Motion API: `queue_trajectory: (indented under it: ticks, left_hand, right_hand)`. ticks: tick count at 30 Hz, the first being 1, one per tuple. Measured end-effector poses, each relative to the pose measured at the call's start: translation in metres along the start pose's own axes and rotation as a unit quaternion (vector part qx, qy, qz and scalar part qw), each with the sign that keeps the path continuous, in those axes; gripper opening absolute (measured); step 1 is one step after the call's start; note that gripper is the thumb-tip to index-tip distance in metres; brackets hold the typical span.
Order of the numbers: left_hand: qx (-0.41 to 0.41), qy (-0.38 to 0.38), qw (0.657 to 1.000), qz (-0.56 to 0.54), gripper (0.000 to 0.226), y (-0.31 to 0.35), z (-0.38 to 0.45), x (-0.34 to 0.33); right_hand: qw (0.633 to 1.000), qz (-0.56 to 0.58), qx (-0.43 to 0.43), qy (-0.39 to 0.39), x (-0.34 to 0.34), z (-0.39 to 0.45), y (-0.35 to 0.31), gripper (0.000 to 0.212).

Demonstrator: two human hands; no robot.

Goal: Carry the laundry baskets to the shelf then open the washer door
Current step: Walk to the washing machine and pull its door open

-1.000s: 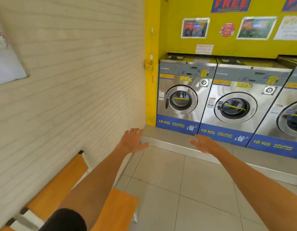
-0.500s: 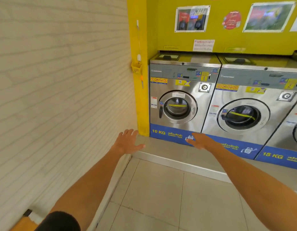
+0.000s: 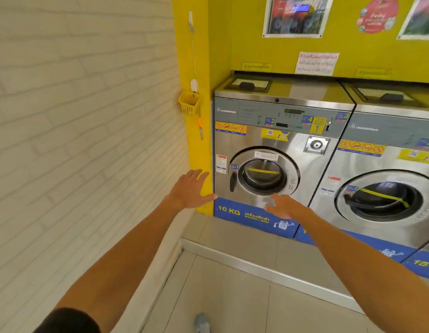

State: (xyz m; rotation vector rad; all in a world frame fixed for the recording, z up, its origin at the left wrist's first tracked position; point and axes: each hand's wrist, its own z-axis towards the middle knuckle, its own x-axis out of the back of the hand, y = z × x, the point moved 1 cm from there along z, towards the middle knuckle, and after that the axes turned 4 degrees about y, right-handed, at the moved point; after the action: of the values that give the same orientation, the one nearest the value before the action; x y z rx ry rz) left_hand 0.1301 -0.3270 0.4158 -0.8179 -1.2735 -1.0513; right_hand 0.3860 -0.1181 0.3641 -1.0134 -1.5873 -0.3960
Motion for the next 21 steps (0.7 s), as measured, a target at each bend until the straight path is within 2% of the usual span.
queue_trajectory:
  ticks: [3, 9, 13, 17, 21]
  left_hand:
    - [-0.031, 0.013, 0.999, -0.001, 0.091, -0.016, 0.082, 0.003]
    - [-0.086, 0.04, 0.995, 0.006, 0.087, -0.049, 0.255, 0.013]
    - [-0.123, 0.048, 0.991, 0.008, 0.092, -0.057, 0.342, 0.027]
    - [-0.161, 0.063, 0.985, 0.0, 0.089, -0.051, 0.43, 0.031]
    - [-0.182, 0.098, 0.978, 0.014, 0.084, -0.042, 0.501, 0.027]
  right_hand:
    - [1.0, 0.009, -0.015, -0.004, 0.011, 0.068, -0.003, 0.083]
    - [0.993, 0.097, -0.067, 0.013, 0.013, 0.19, -0.014, 0.075]
    - [0.991, 0.103, -0.087, -0.009, -0.011, 0.227, -0.016, 0.063]
    - [0.986, 0.116, -0.114, -0.041, -0.021, 0.277, -0.006, 0.073]
    - [0.977, 0.15, -0.143, -0.05, -0.017, 0.338, 0.005, 0.07]
